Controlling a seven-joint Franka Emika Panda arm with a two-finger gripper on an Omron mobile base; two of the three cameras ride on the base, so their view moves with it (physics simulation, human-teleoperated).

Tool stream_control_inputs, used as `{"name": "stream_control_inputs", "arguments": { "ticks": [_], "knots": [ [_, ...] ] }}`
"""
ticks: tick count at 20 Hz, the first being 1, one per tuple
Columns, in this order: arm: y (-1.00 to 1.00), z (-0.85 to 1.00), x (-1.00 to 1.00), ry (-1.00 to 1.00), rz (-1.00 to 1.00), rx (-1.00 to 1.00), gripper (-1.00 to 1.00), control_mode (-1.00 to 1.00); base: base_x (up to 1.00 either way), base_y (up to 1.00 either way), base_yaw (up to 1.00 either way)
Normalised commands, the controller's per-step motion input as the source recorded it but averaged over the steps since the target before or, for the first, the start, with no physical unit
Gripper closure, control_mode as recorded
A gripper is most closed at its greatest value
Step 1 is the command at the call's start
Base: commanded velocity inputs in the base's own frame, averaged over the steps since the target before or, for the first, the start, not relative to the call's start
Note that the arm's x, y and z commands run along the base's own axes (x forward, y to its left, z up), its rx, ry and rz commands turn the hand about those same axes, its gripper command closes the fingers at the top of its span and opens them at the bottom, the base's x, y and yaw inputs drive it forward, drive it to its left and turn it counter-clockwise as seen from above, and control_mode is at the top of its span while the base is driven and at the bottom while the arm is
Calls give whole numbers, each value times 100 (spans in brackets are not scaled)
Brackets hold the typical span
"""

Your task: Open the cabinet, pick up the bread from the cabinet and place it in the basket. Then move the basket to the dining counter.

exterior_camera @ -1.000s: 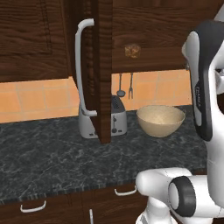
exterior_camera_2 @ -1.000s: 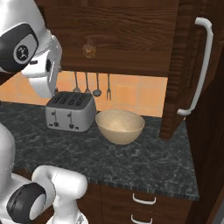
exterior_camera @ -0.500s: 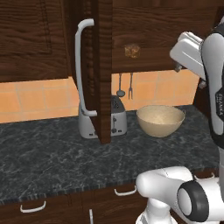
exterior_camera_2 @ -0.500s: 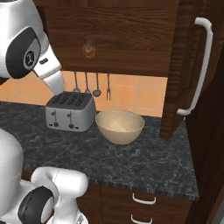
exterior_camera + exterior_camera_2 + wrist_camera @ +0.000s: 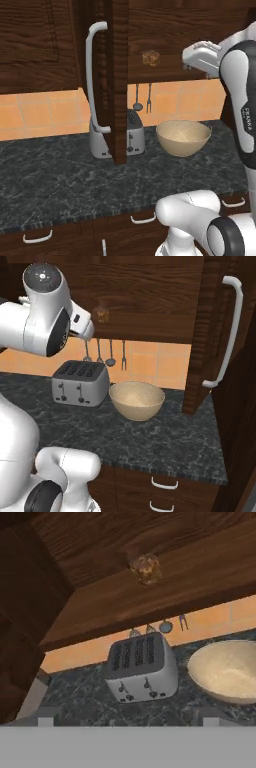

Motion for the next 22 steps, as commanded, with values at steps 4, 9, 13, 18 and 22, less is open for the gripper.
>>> {"name": "stream_control_inputs", "arguments": {
  "ticks": [4, 9, 13, 18, 22],
  "knots": [
    [3, 10, 100, -18, 36, -25, -100, -100, 0, 0, 0],
    [-2, 9, 100, 0, 29, -25, -100, -100, 0, 0, 0],
    [0, 23, 99, 0, 13, -22, -100, -100, 0, 0, 0],
    [1, 0, 71, 0, 1, -21, -100, -100, 0, 0, 0],
    [0, -14, 19, -4, -4, -2, -100, -100, 0, 0, 0]
  ]
}}
